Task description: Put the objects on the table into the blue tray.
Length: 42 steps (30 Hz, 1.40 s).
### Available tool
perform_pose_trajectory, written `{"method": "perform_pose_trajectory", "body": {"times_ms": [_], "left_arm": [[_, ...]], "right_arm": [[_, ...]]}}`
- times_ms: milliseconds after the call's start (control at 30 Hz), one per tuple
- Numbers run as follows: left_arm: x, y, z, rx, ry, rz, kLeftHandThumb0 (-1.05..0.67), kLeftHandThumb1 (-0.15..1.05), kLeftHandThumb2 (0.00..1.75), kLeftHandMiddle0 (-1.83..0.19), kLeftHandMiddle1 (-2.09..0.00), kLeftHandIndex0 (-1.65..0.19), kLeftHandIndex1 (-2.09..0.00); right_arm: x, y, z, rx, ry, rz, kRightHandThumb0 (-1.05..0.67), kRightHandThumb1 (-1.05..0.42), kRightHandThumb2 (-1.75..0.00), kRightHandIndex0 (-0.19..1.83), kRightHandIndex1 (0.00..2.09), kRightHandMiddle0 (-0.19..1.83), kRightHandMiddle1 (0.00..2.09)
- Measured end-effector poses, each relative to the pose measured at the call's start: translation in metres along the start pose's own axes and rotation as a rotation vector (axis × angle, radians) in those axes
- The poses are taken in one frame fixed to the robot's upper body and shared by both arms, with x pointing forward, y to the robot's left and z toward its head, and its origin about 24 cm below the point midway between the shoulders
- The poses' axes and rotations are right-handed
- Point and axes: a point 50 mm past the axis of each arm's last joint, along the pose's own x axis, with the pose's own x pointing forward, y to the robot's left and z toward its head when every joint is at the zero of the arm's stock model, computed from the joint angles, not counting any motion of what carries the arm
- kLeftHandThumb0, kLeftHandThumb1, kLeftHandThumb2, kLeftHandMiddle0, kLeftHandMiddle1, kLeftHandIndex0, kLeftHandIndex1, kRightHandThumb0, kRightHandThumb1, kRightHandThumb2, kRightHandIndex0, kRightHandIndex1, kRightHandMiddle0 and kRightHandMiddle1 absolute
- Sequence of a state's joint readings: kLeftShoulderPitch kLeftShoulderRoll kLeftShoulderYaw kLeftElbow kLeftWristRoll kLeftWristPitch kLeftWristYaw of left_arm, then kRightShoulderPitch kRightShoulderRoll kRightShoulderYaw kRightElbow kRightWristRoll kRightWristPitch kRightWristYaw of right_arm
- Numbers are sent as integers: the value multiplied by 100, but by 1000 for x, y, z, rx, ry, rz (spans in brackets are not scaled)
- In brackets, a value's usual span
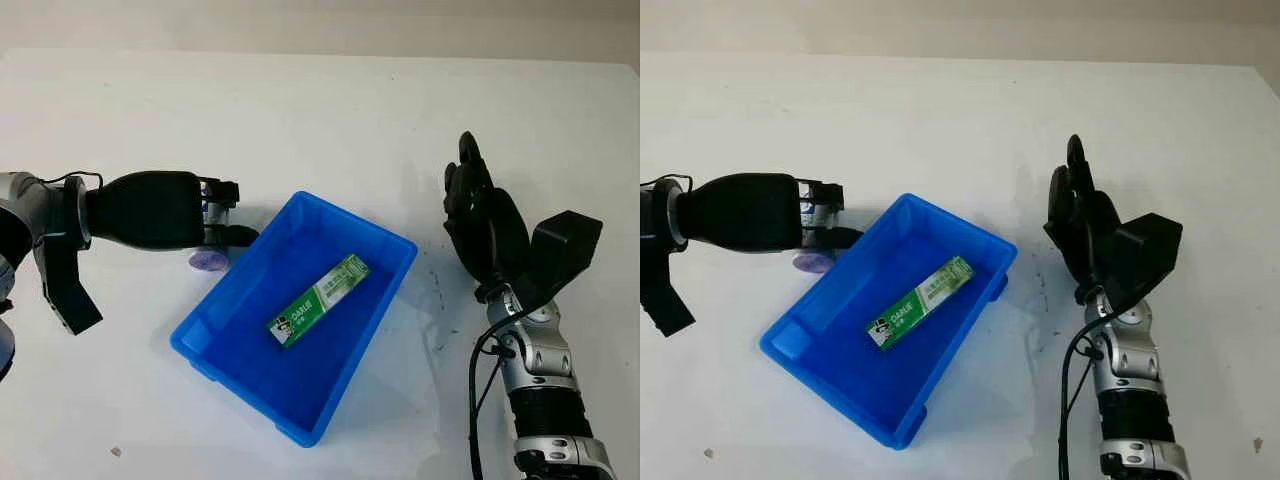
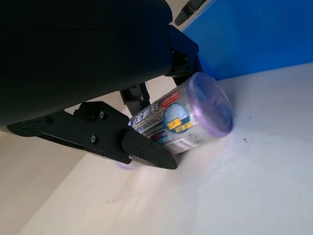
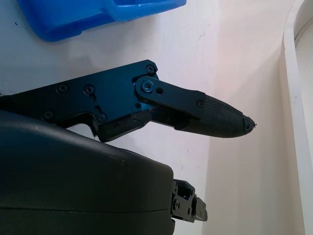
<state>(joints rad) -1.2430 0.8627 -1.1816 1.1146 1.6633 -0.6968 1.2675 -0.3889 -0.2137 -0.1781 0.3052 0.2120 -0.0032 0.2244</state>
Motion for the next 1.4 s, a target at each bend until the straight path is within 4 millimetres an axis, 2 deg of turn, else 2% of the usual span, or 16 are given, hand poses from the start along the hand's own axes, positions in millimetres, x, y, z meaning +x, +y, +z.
{"method": "perform_pose_trajectory", "body": {"times_ms": [67, 233, 367, 433, 467, 500, 567, 700, 867, 900, 1000, 1033, 1133, 1200, 1333, 1400], "left_arm": [[0, 0, -3, 5, 25, -14, -48, 105, 23, -74, -209, -39, -209], [-1, 1, -8, 29, 74, -14, -48, 105, 19, -81, -209, -43, -209], [-3, 0, -15, 23, 143, -73, -46, 105, 13, -61, -209, -27, -209], [-8, -1, -22, 31, 212, -141, -42, 105, 19, -48, -209, -21, -189], [-13, -1, -26, 46, 249, -173, -41, 105, 18, -50, -209, -25, -164], [-18, -1, -30, 57, 288, -193, -39, 105, 18, -50, -209, -27, -163], [-25, 1, -40, 52, 399, -209, -36, 105, 16, -48, -209, -19, -191], [-37, 11, -62, -85, 664, -189, -36, 105, 18, -24, -207, -14, -185], [-42, 38, -89, -241, 906, 2, -37, 105, 24, -31, -209, -11, -204], [-42, 46, -95, -255, 932, 53, -36, 105, 25, -32, -205, -10, -195], [-42, 68, -105, -327, 966, 186, -32, 105, 19, -44, -176, -31, -139], [-41, 73, -105, -356, 961, 218, -31, 105, 17, -48, -174, -37, -135], [-34, 89, -99, -448, 905, 280, -29, 105, 18, -45, -192, -33, -171], [-25, 98, -89, -522, 845, 297, -30, 105, 23, -43, -199, -28, -180], [-10, 113, -68, -795, 739, 303, -29, 105, 30, -34, -191, -20, -163], [-2, 123, -60, -979, 675, 305, -29, 105, 33, -36, -201, -18, -176]], "right_arm": [[0, 0, 0, -1, 0, 1, -75, -105, -68, -19, 0, -19, 0], [0, 0, -3, 0, 8, 6, -76, -105, -67, -19, 0, -19, 0], [-1, -1, -5, 2, 15, 3, -76, -105, -65, -19, 0, -19, 0], [-1, -1, -5, 0, 12, 4, -77, -105, -65, -19, 0, -19, 0], [0, -1, -5, -2, 10, 6, -77, -105, -65, -19, 0, -19, 0], [0, -1, -6, -2, 12, 6, -77, -105, -65, -19, 0, -19, 0], [0, -1, -8, -2, 19, 5, -77, -105, -64, -19, 0, -19, 0], [0, -1, -7, -3, 16, 7, -77, -105, -64, -19, 0, -19, 0], [0, -1, -7, -3, 15, 8, -77, -105, -63, -19, 0, -19, 0], [0, -1, -7, -3, 15, 7, -77, -105, -63, -19, 0, -19, 0], [0, -1, -7, -1, 14, 2, -76, -105, -63, -19, 0, -19, 0], [0, -1, -7, -1, 14, 2, -76, -105, -63, -19, 0, -19, 0], [0, -2, -7, 0, 14, 4, -76, -105, -63, -19, 0, -19, 0], [0, -1, -7, 0, 14, 7, -76, -105, -63, -19, 0, -19, 0], [0, -1, -7, -1, 14, 11, -76, -105, -63, -19, 0, -19, 0], [0, -1, -7, -1, 13, 12, -76, -105, -63, -19, 0, -19, 0]]}}
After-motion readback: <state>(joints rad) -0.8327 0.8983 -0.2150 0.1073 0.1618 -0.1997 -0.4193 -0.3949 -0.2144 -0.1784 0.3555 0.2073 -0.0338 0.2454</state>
